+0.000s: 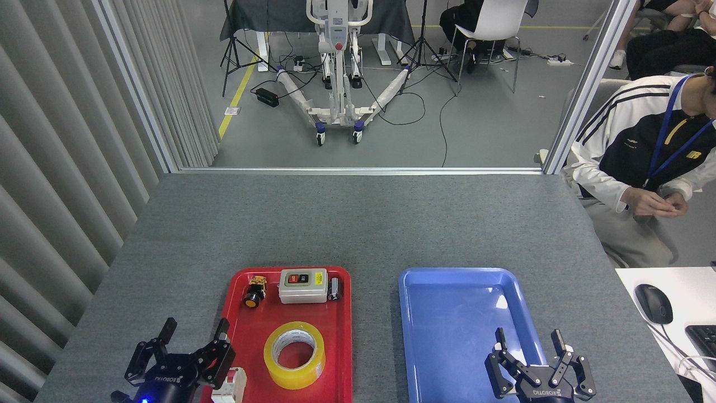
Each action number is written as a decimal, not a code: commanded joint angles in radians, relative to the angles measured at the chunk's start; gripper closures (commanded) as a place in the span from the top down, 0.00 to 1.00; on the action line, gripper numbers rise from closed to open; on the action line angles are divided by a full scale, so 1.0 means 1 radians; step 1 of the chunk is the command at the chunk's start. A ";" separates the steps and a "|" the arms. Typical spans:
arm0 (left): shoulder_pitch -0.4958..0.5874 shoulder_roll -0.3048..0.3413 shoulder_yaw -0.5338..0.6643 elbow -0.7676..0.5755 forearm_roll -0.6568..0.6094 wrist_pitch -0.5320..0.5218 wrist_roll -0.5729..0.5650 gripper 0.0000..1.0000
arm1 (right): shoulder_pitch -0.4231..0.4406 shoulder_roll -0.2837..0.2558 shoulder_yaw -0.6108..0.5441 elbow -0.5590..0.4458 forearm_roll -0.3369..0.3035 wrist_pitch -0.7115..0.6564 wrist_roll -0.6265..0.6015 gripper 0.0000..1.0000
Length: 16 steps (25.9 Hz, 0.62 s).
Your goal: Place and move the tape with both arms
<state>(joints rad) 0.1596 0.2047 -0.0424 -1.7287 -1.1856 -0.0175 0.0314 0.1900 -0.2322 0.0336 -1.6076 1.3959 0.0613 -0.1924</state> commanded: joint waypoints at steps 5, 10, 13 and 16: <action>-0.041 0.047 -0.031 0.000 0.023 -0.005 -0.010 0.99 | 0.014 -0.001 0.002 -0.018 0.000 0.000 -0.005 0.99; -0.141 0.073 -0.113 0.001 0.109 -0.009 -0.260 0.99 | 0.020 -0.001 0.002 -0.018 0.002 0.000 -0.005 0.99; -0.187 0.075 -0.119 0.012 0.110 -0.021 -0.532 0.99 | 0.020 0.001 0.002 -0.018 0.002 0.000 -0.005 0.99; -0.233 0.068 -0.131 0.046 0.112 -0.094 -0.610 1.00 | 0.022 0.002 0.002 -0.018 0.003 0.000 -0.005 0.99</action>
<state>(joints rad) -0.0300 0.2756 -0.1614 -1.7063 -1.0784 -0.0605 -0.4677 0.2104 -0.2317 0.0353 -1.6260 1.3980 0.0613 -0.1980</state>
